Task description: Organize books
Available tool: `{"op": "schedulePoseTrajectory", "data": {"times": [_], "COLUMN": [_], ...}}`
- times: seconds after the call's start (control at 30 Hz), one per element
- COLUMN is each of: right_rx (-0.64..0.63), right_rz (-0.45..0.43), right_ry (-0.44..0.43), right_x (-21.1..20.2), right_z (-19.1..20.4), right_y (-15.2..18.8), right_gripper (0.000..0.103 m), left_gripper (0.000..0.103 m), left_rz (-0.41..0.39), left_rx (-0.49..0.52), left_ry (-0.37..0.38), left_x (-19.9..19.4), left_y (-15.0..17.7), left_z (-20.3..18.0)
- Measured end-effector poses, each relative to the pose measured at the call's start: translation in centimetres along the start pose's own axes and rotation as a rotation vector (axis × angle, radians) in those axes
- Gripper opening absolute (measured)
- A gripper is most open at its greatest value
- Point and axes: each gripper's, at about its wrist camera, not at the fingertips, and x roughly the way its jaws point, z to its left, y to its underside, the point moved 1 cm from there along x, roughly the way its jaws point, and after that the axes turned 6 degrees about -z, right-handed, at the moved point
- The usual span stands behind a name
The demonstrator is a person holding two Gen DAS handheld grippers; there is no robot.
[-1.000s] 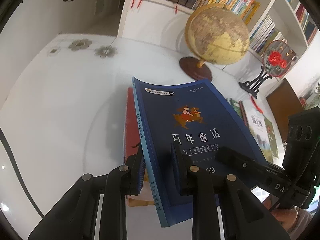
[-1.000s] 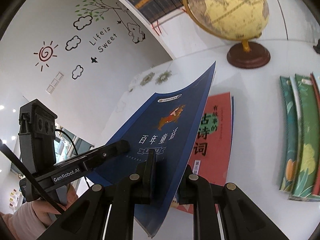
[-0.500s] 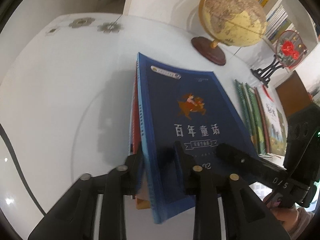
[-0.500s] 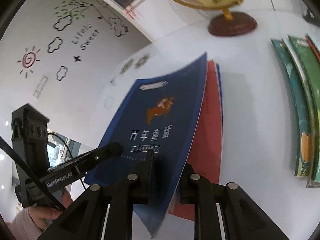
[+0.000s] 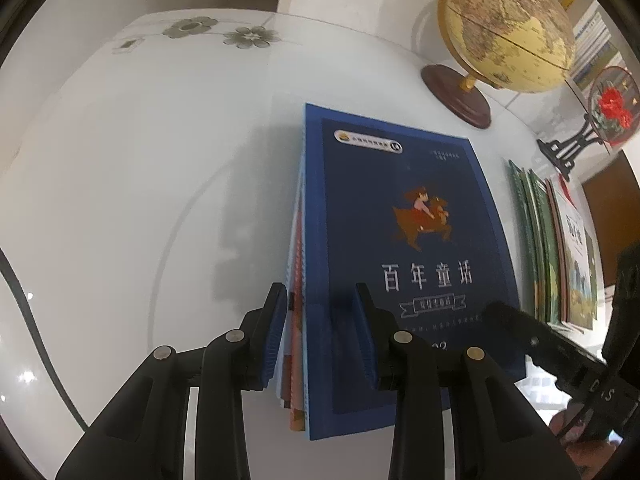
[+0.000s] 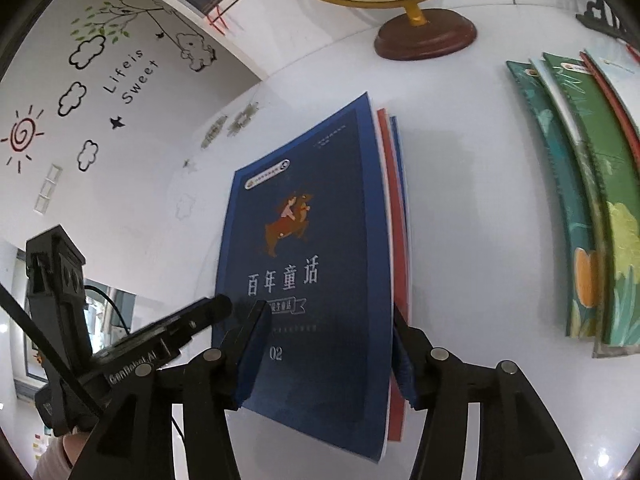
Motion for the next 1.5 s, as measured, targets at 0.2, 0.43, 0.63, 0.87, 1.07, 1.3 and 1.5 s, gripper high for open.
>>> {"op": "schedulePoseTrajectory", "data": {"times": [0.2, 0.43, 0.63, 0.87, 1.07, 1.3, 1.5], "right_rx": [0.051, 0.084, 0.08, 0.033, 0.001, -0.019, -0.041], "right_rz": [0.037, 0.052, 0.019, -0.072, -0.132, -0.21, -0.279], "right_ry": [-0.008, -0.016, -0.026, -0.027, -0.04, -0.058, -0.063], "right_x": [-1.1, -3.1, -6.3, -11.2, -15.1, -19.5, -22.7], "right_z": [-1.8, -4.0, -6.0, -7.7, -9.7, -12.4, -14.6], "right_y": [0.3, 0.7, 0.2, -1.7, -2.7, -4.1, -4.8], "right_gripper": [0.054, 0.054, 0.054, 0.054, 0.054, 0.054, 0.055], "left_gripper": [0.031, 0.031, 0.031, 0.031, 0.031, 0.031, 0.032], "left_rz": [-0.017, -0.028, -0.042, -0.094, -0.149, -0.203, -0.227], "left_rx": [-0.038, -0.062, -0.028, 0.043, 0.131, 0.183, 0.214], "left_ry": [-0.031, -0.029, -0.01, -0.015, -0.041, -0.037, -0.016], "left_x": [-0.8, -1.4, -2.1, -3.6, -5.1, -6.6, -7.1], "left_y": [-0.5, -0.7, -0.9, -1.5, -1.2, -0.8, 0.1], "left_z": [-0.2, -2.8, -7.5, -14.1, -19.9, -25.6, -29.1]}}
